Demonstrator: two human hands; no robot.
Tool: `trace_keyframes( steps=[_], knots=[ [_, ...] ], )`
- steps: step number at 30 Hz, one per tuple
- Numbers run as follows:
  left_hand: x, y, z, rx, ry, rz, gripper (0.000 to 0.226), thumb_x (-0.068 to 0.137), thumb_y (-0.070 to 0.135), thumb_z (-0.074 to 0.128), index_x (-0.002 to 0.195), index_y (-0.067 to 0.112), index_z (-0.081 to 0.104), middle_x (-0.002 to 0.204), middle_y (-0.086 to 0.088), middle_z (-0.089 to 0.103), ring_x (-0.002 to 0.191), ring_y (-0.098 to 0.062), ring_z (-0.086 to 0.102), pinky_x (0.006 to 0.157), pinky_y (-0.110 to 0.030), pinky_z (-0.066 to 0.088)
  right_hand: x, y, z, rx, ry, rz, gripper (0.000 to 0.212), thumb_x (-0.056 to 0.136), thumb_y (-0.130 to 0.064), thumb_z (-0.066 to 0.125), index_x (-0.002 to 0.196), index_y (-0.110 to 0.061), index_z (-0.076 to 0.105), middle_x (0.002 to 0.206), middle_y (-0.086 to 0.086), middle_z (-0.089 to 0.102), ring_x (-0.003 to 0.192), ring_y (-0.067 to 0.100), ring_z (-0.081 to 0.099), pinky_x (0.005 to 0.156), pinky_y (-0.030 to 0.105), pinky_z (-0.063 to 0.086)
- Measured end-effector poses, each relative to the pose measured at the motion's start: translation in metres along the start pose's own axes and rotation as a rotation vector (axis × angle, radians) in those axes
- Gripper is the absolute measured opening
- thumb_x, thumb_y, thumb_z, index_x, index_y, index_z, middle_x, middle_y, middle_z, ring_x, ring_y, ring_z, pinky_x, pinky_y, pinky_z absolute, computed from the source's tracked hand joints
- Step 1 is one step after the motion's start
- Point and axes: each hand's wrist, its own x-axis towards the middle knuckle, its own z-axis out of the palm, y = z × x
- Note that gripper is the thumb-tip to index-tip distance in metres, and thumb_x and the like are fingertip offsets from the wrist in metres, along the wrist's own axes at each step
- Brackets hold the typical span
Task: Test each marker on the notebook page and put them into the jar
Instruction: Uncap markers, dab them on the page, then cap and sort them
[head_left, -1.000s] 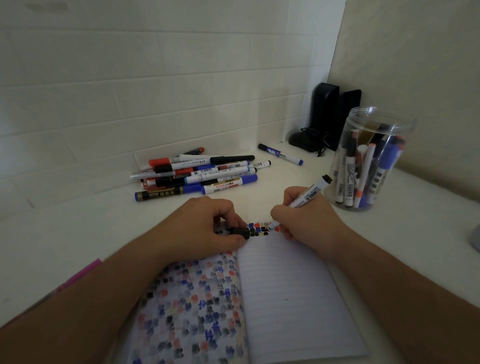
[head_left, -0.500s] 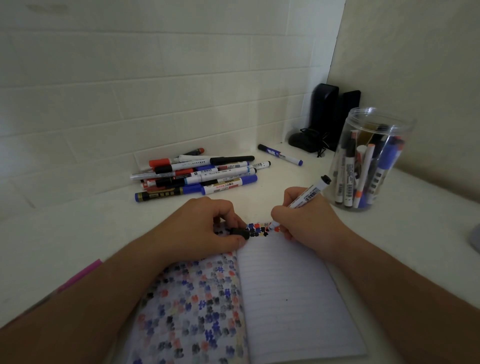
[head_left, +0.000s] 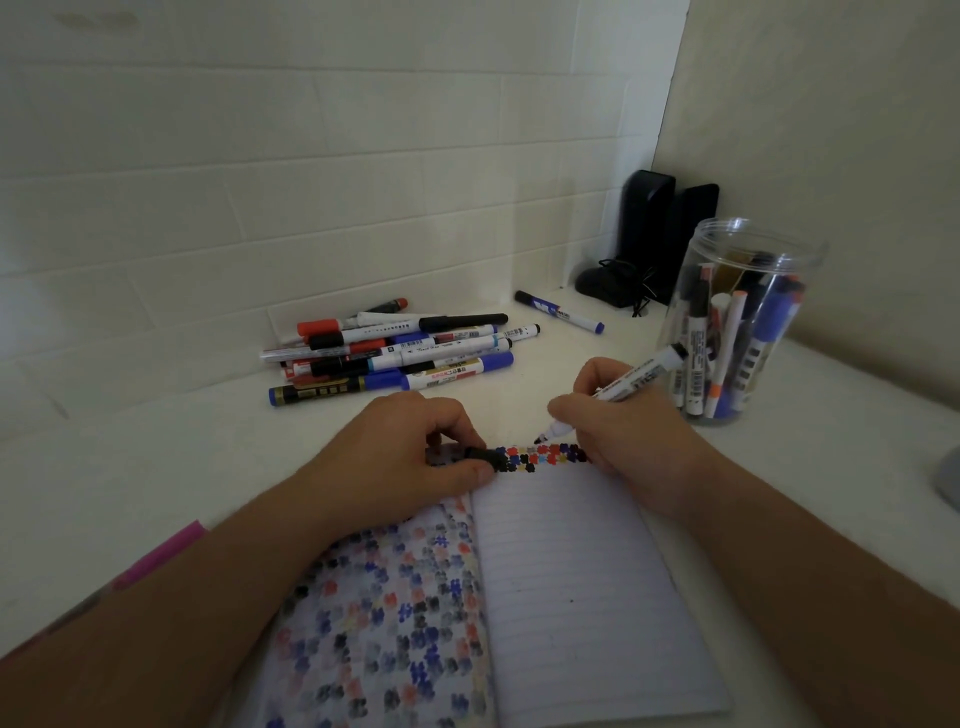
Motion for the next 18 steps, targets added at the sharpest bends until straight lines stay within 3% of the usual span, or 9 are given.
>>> trace_keyframes(
  steps=[4, 8, 13, 18],
  knots=[
    [-0.002, -0.001, -0.001, 0.006, 0.155, -0.006, 0.021, 0.082, 0.06, 0.07, 0.1, 0.049, 0.068, 0.096, 0.033, 0.066, 0.093, 0.005, 0.056, 0.076, -0.022, 0.043, -0.005, -0.01, -0.008, 0.083, -0.148, -0.059, 0.015, 0.089, -0.007, 0.075, 0.082, -0.009, 0.062, 0.056, 0.005, 0.05, 0.046, 0.016, 0.036, 0.042, 0.024, 0.033],
    [-0.002, 0.002, -0.003, -0.085, 0.259, -0.015, 0.014, 0.081, 0.057, 0.072, 0.092, 0.053, 0.064, 0.096, 0.041, 0.063, 0.092, 0.004, 0.061, 0.077, -0.02, 0.049, -0.006, -0.013, -0.008, 0.224, -0.161, 0.002, 0.012, 0.09, -0.011, 0.071, 0.079, -0.011, 0.065, 0.061, 0.009, 0.047, 0.051, 0.017, 0.035, 0.041, 0.023, 0.029],
    [-0.003, 0.006, -0.003, -0.128, 0.299, -0.012, 0.03, 0.073, 0.069, 0.061, 0.094, 0.049, 0.068, 0.092, 0.038, 0.067, 0.089, 0.003, 0.065, 0.081, -0.024, 0.054, -0.006, -0.011, -0.004, 0.296, -0.168, 0.021, 0.022, 0.099, -0.012, 0.06, 0.079, -0.012, 0.069, 0.064, 0.011, 0.05, 0.051, 0.018, 0.04, 0.041, 0.024, 0.028],
    [-0.003, 0.009, -0.004, -0.146, 0.299, -0.014, 0.026, 0.073, 0.068, 0.06, 0.091, 0.05, 0.067, 0.089, 0.037, 0.067, 0.088, 0.006, 0.064, 0.079, -0.018, 0.051, -0.005, -0.01, -0.004, 0.322, -0.205, 0.009, 0.017, 0.094, -0.021, 0.063, 0.084, -0.009, 0.068, 0.068, 0.013, 0.051, 0.054, 0.02, 0.04, 0.043, 0.027, 0.026]
  ],
)
